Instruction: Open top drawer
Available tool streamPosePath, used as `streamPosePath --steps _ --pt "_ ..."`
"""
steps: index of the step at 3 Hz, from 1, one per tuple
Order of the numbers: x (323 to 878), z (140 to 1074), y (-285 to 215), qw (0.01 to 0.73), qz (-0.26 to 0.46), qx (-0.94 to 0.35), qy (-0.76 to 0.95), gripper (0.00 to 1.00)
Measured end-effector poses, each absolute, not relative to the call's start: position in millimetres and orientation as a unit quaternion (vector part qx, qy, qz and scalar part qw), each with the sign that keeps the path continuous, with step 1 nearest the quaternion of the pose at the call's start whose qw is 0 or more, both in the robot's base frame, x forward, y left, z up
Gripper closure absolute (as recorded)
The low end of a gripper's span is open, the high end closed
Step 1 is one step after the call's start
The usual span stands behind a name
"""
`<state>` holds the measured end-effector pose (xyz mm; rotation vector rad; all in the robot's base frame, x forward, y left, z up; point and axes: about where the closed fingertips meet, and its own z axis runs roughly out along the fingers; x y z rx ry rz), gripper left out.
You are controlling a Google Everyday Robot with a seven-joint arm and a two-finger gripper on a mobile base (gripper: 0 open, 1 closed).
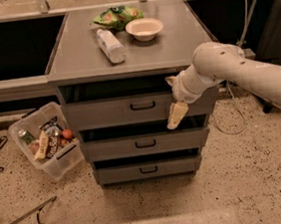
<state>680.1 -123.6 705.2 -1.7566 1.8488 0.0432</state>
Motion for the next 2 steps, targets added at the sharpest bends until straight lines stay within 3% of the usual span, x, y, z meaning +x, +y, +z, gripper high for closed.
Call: streamPosePath --steps 2 --pt "681 681 -105 0.265 0.049 -0.683 0.679 0.0"
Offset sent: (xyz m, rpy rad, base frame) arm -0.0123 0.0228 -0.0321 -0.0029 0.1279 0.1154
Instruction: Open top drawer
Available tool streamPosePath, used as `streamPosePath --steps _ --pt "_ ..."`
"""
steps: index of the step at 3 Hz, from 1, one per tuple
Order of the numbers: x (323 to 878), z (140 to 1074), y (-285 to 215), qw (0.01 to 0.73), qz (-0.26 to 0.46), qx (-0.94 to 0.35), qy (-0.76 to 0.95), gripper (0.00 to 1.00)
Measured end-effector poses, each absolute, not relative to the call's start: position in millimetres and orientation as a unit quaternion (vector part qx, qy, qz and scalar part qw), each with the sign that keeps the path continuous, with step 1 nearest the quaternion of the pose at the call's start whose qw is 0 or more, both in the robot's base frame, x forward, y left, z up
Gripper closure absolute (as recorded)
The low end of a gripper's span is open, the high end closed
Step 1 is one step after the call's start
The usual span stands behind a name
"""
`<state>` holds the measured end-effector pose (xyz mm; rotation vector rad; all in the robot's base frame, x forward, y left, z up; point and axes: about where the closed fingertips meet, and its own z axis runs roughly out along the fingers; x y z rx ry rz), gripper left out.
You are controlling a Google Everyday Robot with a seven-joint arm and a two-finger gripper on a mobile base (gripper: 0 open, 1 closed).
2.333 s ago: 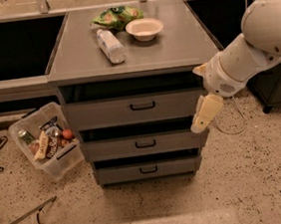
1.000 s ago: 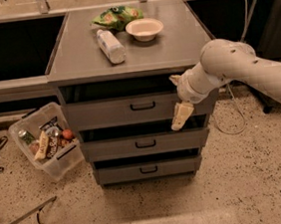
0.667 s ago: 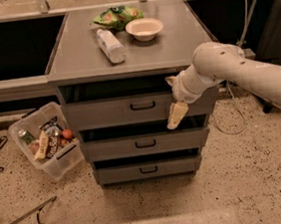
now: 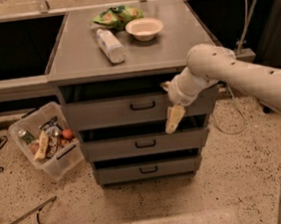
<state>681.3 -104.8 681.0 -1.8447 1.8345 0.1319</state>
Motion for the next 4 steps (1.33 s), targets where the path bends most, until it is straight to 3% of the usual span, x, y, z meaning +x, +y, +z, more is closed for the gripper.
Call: streamPosePath --steps 1,2,4 --pt "639 676 -106 0.223 0.093 -0.696 0.676 0.0" --pt "639 676 -106 0.223 0.093 -0.696 0.676 0.0" --pt "684 688 -81 0.258 0.035 -0.724 0.639 0.0"
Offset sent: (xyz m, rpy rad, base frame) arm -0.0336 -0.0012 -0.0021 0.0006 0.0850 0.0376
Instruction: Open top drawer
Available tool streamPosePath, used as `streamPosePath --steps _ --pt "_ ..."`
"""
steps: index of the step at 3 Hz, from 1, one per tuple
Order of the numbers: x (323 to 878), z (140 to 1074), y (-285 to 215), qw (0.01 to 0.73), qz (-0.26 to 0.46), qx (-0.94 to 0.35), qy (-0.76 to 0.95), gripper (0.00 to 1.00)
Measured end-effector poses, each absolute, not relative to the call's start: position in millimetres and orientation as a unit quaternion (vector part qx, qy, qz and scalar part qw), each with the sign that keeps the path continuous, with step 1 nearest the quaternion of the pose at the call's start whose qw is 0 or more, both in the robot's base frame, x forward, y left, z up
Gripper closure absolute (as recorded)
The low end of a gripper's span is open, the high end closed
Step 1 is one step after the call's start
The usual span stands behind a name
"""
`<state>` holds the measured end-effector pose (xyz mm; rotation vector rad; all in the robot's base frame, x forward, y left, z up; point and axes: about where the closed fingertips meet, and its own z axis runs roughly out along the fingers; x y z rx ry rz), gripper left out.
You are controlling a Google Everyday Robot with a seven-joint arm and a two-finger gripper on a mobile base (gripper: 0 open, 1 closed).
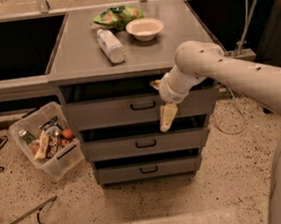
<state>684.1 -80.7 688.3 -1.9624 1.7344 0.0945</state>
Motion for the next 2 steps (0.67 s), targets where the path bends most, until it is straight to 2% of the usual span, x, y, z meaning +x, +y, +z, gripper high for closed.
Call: streamPosePath --steps 1,2 --pt "701 663 -74 0.234 0.051 -0.729 0.641 0.0" --pt "694 642 -80 0.204 0.078 -0.728 0.65 0.0"
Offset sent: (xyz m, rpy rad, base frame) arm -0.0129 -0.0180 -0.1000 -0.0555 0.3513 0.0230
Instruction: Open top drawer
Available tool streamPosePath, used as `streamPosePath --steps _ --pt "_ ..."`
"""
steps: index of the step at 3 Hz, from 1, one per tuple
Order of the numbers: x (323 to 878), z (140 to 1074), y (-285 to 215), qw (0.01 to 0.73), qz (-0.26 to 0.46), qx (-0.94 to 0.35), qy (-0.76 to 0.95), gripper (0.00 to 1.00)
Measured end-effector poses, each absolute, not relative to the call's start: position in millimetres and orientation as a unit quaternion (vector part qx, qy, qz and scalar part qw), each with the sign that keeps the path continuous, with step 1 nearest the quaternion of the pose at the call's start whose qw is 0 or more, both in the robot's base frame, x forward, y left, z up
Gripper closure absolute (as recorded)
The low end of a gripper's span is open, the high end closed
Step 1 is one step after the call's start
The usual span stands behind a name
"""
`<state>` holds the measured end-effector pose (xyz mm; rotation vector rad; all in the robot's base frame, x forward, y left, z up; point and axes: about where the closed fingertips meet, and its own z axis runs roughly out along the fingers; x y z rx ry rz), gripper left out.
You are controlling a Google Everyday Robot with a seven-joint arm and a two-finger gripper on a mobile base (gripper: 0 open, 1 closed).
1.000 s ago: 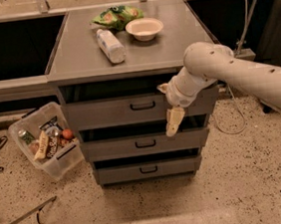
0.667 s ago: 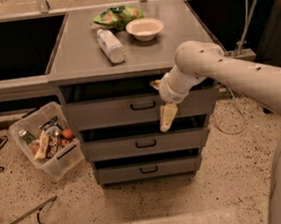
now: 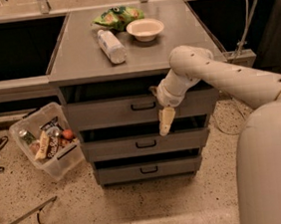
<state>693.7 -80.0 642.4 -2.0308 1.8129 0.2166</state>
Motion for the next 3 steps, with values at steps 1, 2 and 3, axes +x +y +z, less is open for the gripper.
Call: streamPosePath --steps 1,2,3 --pt "694 645 -80 0.204 0.078 -0.728 0.65 0.0" --pt "668 657 -80 0.2 0.107 -0.714 0.662 0.0" --pt "668 657 -80 0.2 0.107 -0.714 0.662 0.0"
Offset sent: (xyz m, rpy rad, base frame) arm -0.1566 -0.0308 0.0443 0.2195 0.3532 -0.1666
